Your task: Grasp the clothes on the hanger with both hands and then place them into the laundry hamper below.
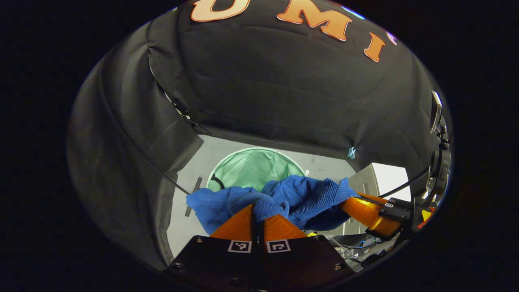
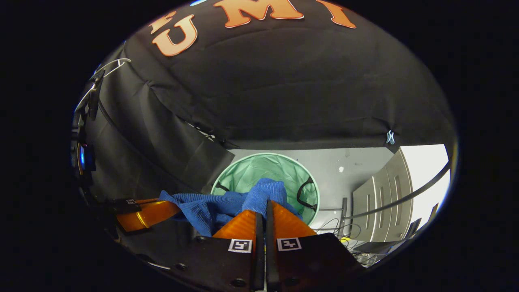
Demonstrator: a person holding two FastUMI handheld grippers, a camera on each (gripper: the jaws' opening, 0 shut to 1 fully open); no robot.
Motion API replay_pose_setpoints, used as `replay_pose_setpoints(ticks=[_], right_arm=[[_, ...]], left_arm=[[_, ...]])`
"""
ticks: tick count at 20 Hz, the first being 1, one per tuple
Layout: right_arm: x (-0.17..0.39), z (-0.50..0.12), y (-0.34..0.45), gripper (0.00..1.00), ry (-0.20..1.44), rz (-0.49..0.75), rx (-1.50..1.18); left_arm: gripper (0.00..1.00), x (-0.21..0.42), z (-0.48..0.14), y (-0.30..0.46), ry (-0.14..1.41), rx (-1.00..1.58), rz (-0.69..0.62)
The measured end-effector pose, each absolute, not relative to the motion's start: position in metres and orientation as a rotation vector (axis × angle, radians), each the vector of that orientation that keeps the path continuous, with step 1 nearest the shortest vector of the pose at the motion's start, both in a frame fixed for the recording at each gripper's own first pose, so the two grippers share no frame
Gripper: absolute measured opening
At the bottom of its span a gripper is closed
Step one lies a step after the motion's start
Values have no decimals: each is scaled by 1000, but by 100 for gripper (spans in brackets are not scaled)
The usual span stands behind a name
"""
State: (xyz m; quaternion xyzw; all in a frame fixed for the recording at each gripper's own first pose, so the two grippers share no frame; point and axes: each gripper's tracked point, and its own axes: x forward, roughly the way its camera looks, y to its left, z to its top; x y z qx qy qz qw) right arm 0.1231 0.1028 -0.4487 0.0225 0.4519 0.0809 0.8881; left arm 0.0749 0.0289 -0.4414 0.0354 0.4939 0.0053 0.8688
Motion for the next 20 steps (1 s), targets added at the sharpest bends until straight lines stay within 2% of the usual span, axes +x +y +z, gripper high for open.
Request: replay_pose_setpoints(ticks=[4, 6, 7, 8, 9, 10, 13, 15, 16, 17, 20], right_arm=[[113, -472, 97, 10, 964, 82, -5], [104, -474, 105, 11, 992, 82, 14], [108, -470, 106, 5, 980, 86, 20], [112, -467, 107, 10, 963, 92, 28], [112, -465, 102, 23, 956, 91, 22], [113, -461, 99, 21, 956, 90, 13], [113, -459, 104, 58, 957, 108, 4], [113, -460, 99, 42, 961, 111, -8], [111, -461, 98, 55, 967, 111, -13], [107, -461, 100, 62, 972, 111, -16], [103, -459, 95, 65, 975, 94, -25]], left_arm=[[2, 66, -459, 30, 1067, 17, 91], [9, 56, -466, 28, 1100, 7, 99], [12, 53, -466, 30, 1105, 6, 102], [16, 48, -468, 32, 1112, 4, 107], [21, 45, -469, 33, 1118, 1, 113], [28, 41, -469, 34, 1122, -1, 122], [50, 37, -467, 39, 1124, -16, 136], [59, 38, -463, 43, 1119, -23, 145], [60, 38, -463, 43, 1117, -27, 150], [60, 38, -460, 46, 1117, -33, 154], [60, 32, -453, 52, 1112, -44, 170]])
